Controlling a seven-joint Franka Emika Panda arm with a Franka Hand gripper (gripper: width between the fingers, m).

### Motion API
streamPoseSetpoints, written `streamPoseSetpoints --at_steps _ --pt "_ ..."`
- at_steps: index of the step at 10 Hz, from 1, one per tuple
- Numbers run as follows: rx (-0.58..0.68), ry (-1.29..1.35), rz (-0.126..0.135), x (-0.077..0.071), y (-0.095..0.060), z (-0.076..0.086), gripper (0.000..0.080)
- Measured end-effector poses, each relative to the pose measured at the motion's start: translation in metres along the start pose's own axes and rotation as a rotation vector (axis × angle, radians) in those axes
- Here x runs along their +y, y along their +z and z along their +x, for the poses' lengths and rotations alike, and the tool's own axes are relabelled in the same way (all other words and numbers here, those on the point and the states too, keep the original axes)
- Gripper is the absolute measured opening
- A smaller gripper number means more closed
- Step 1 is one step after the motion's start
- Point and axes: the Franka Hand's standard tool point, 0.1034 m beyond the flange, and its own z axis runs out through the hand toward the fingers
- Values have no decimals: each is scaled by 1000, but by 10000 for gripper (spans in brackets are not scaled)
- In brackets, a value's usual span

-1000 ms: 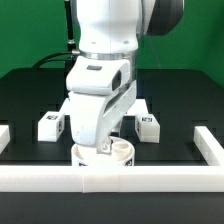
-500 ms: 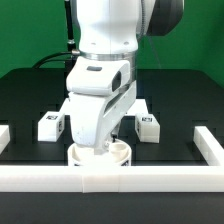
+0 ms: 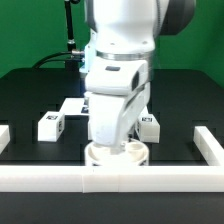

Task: Assemble stool

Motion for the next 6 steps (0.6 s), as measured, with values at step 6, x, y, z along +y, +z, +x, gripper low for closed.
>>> streamPoseSetpoints --at_steps 6 --pt "3 31 -1 -27 2 79 29"
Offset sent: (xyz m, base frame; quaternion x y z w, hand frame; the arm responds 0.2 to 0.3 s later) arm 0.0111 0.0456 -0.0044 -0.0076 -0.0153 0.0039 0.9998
